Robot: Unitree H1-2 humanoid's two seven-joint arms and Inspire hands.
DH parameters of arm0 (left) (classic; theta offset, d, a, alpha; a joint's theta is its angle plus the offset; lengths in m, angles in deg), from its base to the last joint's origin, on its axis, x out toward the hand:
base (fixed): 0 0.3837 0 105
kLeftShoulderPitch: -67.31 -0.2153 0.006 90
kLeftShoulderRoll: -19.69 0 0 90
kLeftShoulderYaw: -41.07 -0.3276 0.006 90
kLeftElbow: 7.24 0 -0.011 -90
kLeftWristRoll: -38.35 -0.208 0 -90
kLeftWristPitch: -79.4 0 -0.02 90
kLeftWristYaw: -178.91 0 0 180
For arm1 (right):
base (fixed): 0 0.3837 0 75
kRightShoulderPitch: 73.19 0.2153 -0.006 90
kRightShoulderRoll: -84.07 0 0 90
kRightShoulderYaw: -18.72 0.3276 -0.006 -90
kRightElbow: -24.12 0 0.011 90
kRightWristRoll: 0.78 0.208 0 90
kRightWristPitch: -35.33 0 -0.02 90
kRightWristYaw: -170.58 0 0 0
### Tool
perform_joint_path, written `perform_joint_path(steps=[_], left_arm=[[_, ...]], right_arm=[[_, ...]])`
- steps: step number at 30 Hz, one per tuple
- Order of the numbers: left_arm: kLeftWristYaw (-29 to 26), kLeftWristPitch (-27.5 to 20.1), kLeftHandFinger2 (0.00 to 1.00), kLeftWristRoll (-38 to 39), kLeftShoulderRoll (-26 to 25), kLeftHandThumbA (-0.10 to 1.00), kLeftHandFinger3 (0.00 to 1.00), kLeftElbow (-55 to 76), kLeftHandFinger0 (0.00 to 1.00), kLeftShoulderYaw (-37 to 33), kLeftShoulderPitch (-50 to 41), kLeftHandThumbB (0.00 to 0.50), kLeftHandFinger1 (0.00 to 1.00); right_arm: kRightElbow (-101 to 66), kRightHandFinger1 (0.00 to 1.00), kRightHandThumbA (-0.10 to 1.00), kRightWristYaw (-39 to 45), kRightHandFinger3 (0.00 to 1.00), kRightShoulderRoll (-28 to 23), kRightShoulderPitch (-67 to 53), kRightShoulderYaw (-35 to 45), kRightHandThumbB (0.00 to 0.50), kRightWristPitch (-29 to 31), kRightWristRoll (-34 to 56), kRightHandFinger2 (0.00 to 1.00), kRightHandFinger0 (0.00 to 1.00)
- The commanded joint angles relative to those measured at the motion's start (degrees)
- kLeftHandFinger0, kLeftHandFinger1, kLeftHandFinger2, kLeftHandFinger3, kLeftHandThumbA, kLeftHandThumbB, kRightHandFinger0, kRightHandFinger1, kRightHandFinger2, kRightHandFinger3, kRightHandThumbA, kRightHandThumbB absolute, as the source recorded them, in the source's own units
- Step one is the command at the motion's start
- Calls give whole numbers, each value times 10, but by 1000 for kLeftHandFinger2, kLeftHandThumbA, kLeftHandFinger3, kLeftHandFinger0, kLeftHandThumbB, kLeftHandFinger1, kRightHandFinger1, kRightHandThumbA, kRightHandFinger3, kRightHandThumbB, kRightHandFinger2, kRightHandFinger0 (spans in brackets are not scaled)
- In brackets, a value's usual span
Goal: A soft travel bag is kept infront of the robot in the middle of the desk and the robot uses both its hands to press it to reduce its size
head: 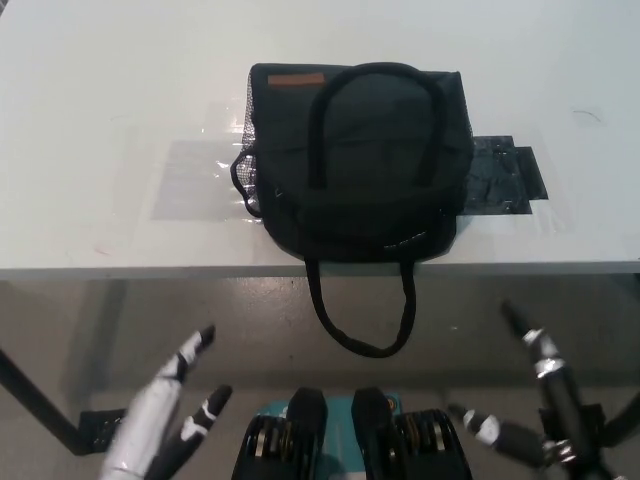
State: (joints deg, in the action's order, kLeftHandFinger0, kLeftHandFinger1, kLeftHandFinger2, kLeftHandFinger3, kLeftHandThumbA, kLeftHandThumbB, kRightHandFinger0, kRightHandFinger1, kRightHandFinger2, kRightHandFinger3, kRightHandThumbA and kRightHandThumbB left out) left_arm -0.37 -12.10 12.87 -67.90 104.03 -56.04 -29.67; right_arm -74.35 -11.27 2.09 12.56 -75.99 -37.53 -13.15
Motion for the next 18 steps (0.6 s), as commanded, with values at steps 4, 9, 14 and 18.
perform_joint_path(steps=[4,9,14,18], left_arm=[[63,54,1000,-67,-70,1000,1000,188,1000,70,144,273,1000],[114,106,1000,-40,-103,1000,1000,185,1000,76,296,274,1000],[130,121,1000,-90,-115,1000,1000,117,1000,60,434,292,1000],[133,116,1000,-112,-118,1000,1000,36,1000,43,526,309,1000]], right_arm=[[-176,1000,1000,8,1000,-44,99,74,183,-69,4,1000,1000],[-186,1000,1000,23,1000,-59,225,86,224,-140,19,1000,1000],[-153,1000,1000,35,1000,-60,348,77,220,-200,1,1000,1000],[-111,1000,1000,55,1000,-63,431,55,265,-250,-29,1000,1000]])
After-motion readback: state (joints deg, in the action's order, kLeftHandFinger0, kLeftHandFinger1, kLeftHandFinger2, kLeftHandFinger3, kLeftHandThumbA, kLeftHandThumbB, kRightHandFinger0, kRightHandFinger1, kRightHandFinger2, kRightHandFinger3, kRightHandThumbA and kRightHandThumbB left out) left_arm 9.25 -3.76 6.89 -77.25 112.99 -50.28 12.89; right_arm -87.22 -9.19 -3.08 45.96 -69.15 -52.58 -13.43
